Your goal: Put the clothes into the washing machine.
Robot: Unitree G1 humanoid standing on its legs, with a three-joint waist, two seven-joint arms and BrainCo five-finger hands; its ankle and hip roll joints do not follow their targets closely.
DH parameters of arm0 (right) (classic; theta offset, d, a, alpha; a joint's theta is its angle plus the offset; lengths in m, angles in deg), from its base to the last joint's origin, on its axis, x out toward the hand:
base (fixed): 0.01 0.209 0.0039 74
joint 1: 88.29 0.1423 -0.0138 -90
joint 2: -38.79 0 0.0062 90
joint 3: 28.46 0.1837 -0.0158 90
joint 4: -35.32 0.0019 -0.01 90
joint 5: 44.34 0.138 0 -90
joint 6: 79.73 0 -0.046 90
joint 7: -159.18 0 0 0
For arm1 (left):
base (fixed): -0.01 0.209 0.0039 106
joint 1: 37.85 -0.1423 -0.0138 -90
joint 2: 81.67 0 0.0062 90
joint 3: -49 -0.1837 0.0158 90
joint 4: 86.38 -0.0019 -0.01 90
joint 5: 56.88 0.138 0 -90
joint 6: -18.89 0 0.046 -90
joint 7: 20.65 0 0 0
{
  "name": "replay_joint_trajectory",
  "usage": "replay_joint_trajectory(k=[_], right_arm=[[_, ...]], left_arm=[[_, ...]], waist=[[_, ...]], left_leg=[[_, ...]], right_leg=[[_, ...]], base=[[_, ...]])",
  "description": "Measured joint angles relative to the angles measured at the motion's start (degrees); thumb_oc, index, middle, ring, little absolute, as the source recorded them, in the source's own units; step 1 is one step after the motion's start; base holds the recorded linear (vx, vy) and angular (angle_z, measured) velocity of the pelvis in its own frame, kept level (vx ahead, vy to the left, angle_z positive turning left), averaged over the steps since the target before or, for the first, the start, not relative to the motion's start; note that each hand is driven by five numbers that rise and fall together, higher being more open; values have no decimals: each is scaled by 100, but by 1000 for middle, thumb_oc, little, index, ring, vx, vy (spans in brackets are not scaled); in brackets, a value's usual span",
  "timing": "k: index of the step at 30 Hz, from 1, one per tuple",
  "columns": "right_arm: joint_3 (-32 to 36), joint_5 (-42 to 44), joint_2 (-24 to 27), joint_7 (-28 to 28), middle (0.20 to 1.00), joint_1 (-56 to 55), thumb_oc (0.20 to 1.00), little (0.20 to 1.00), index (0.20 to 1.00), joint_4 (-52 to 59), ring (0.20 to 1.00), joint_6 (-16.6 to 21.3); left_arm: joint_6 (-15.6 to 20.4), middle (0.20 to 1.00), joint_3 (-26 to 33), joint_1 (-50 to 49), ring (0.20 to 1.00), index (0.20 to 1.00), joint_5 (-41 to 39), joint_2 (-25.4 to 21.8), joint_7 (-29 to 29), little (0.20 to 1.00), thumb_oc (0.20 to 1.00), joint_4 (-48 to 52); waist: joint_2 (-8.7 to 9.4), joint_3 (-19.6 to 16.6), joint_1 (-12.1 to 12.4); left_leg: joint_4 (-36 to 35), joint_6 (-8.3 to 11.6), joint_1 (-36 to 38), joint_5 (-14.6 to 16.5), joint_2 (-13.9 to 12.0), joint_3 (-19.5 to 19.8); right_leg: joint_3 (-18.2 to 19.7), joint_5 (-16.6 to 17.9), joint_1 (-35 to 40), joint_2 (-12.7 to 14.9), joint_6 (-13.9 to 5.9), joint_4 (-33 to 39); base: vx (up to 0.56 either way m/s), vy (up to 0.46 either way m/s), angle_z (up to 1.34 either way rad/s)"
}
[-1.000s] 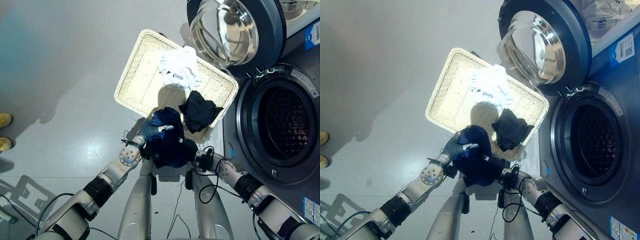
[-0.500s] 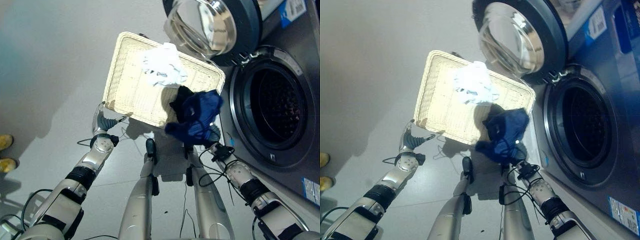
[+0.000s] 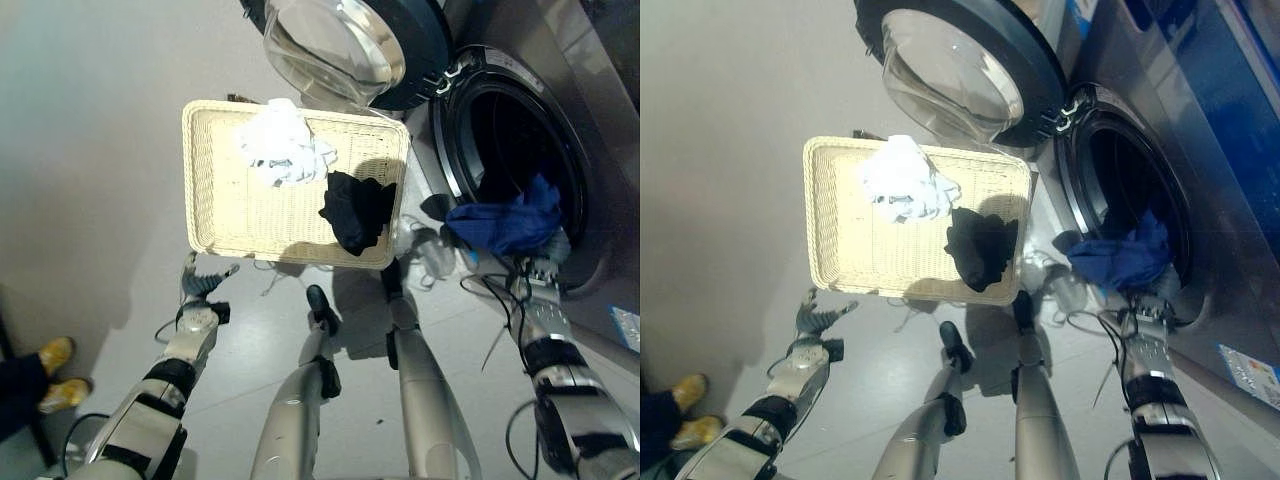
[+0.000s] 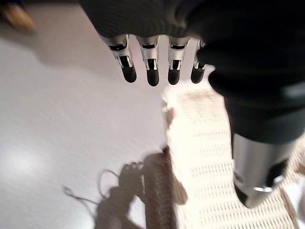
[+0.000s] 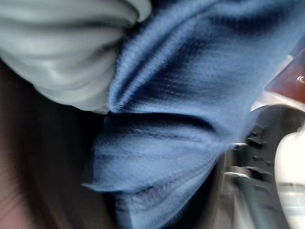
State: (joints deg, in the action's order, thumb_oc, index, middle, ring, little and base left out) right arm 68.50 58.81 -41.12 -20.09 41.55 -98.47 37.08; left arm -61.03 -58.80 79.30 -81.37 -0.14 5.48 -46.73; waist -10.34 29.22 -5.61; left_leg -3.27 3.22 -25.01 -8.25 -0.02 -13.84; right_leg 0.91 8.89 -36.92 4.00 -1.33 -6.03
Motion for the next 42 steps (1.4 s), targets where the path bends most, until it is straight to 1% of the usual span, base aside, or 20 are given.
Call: replay_joint_trajectory(k=[1, 5, 6, 7, 8, 11, 14, 16, 17, 19, 22, 24, 27, 28, 32, 33, 36, 39, 41, 42], right_arm=[[5, -104, 214, -966, 200, 305, 200, 200, 200, -56, 200, 312], [169, -266, 678, -2296, 200, 956, 200, 200, 200, -210, 200, 1077], [236, -296, 897, -2716, 344, 1206, 344, 344, 344, -276, 344, 1685], [238, -299, 904, -2838, 881, 1206, 881, 881, 881, -279, 881, 2015], [293, -269, 945, -2929, 1000, 1271, 1000, 1000, 1000, -234, 1000, 2285], [393, 176, 1045, -2617, 1000, 1248, 1000, 1000, 1000, -50, 1000, 2590], [391, 606, 1132, -2124, 1000, 1259, 1000, 1000, 1000, -156, 1000, 2435], [513, 858, 1174, -1942, 1000, 1292, 1000, 1000, 1000, -154, 1000, 1804], [617, 951, 1225, -1964, 1000, 1278, 1000, 1000, 1000, -188, 1000, 1207], [634, 957, 1297, -2011, 1000, 1288, 1000, 1000, 1000, -319, 1000, 634], [637, 974, 1389, -2019, 1000, 1339, 1000, 1000, 1000, -537, 1000, 117], [638, 1002, 1390, -1976, 1000, 1375, 1000, 1000, 1000, -539, 1000, 91], [728, 1036, 1301, -1570, 1000, 1443, 1000, 1000, 1000, -274, 1000, 367], [871, 1036, 1164, -968, 1000, 1454, 1000, 1000, 1000, 112, 1000, 766], [978, 1036, 605, -69, 1000, 1387, 1000, 1000, 1000, 866, 1000, 1497], [966, 1036, 569, 155, 1000, 1383, 1000, 1000, 1000, 824, 1000, 1540], [966, 1035, 591, 366, 1000, 1375, 1000, 1000, 1000, 745, 1000, 1469], [914, 1035, 612, 345, 1000, 1111, 1000, 1000, 1000, 498, 1000, 1053], [762, 1011, 542, -16, 1000, 819, 1000, 1000, 1000, 156, 1000, 557], [735, 1013, 459, -102, 1000, 724, 1000, 1000, 1000, 112, 1000, 473]], left_arm=[[48, 1000, -183, 4, 1000, 1000, 1, -47, -2, 1000, 1000, 334], [33, 1000, -396, 89, 1000, 1000, -2, -50, -9, 1000, 1000, 579], [34, 1000, -440, 88, 1000, 1000, -2, -73, -8, 1000, 1000, 624], [33, 1000, -451, 88, 1000, 1000, -3, -83, -7, 1000, 1000, 659], [25, 1000, -453, 76, 1000, 1000, -2, -135, -8, 1000, 1000, 697], [-44, 1000, -483, 143, 1000, 1000, -64, -311, -9, 1000, 1000, 889], [-64, 1000, -572, 231, 1000, 1000, -174, -415, -9, 1000, 1000, 1025], [-66, 1000, -580, 234, 1000, 1000, -218, -458, -14, 1000, 1000, 1177], [-67, 1000, -599, 232, 1000, 1000, -222, -467, -12, 1000, 1000, 1217], [-80, 1000, -747, 232, 1000, 1000, -225, -546, -4, 1000, 1000, 1339], [-79, 1000, -869, 220, 1000, 1000, -210, -585, 33, 1000, 1000, 1499], [-79, 1000, -903, 220, 1000, 1000, -206, -596, 74, 1000, 1000, 1555], [-82, 1000, -936, 177, 1000, 1000, -180, -600, 151, 1000, 1000, 1685], [-76, 1000, -968, 131, 1000, 1000, -101, -584, 203, 1000, 1000, 1840], [-81, 1000, -960, 104, 1000, 1000, -72, -469, 326, 1000, 1000, 1838], [-78, 1000, -958, 171, 1000, 1000, 77, -460, 424, 1000, 1000, 1837], [-73, 1000, -947, 307, 1000, 1000, 215, -454, 647, 1000, 1000, 1850], [-51, 1000, -892, 512, 1000, 1000, 561, -491, 978, 1000, 1000, 1897], [-47, 1000, -923, 652, 1000, 1000, 911, -604, 1393, 1000, 1000, 2020], [-43, 1000, -922, 723, 1000, 1000, 1047, -623, 1504, 1000, 1000, 2032]], waist=[[-3, -2, 77], [-1, 0, 234], [1, 1, 324], [3, 2, 373], [8, 5, 382], [26, 17, 390], [35, 23, 374], [44, 29, 348], [49, 32, 329], [62, 41, 316], [65, 43, 315], [65, 43, 319], [65, 42, 327], [62, 41, 345], [62, 41, 330], [62, 41, 330], [61, 40, 315], [61, 40, 312], [61, 40, 238], [61, 40, 210]], left_leg=[[20, -2, -106, -1, 11, 5], [69, -55, -441, -41, 65, 15], [80, -58, -540, -42, 100, 18], [87, -57, -586, -42, 103, 25], [112, -58, -674, -43, 104, 52], [206, -64, -883, -40, 134, 139], [208, -74, -894, -33, 177, 142], [224, -96, -893, -19, 203, 151], [285, -219, -888, 28, 210, 153], [319, -231, -884, 27, 222, 171], [405, -248, -920, 36, 228, 217], [473, -249, -977, 37, 226, 232], [523, -268, -1099, 55, 228, 236], [602, -267, -1257, 65, 218, 235], [618, -252, -1306, 76, 175, 247], [618, -238, -1308, 87, 170, 269], [614, -234, -1309, 90, 172, 289], [615, -232, -1309, 91, 176, 300], [644, -229, -1348, 92, 166, 310], [648, -228, -1363, 91, 159, 311]], right_leg=[[-15, -2, -113, 8, 1, -51], [-6, 64, -423, 66, -27, -80], [-6, 71, -525, 82, -32, -82], [-6, 76, -566, 82, -23, -84], [-9, 99, -639, 84, 7, -99], [-25, 86, -825, 124, 9, -182], [-25, 65, -844, 170, -22, -211], [-34, 44, -848, 202, -50, -263], [-33, 28, -847, 217, -66, -315], [-35, 0, -859, 258, -93, -390], [-58, -45, -862, 277, -133, -456], [-72, -49, -893, 277, -127, -484], [-84, -54, -1020, 273, -115, -549], [-58, -47, -1182, 253, -98, -604], [-10, -49, -1287, 185, -13, -663], [-6, -52, -1294, 178, 11, -672], [-11, -59, -1294, 179, 20, -672], [-30, -71, -1290, 188, 21, -685], [-68, -88, -1297, 192, 5, -701], [-72, -110, -1304, 191, -16, -702]], base=[[13, -83, 11], [18, -104, 6], [19, -112, 2], [18, -135, 3], [34, -81, 7], [34, -41, 8], [21, -59, 4], [21, -74, 5], [13, -90, 1], [25, -89, 4], [14, -55, 8], [19, -17, 5], [21, 10, -1], [3, 45, -5], [-6, 77, -9], [7, 58, -7], [-3, 11, 0], [4, 7, 2], [-26, -1, 8], [5, 4, 9]])
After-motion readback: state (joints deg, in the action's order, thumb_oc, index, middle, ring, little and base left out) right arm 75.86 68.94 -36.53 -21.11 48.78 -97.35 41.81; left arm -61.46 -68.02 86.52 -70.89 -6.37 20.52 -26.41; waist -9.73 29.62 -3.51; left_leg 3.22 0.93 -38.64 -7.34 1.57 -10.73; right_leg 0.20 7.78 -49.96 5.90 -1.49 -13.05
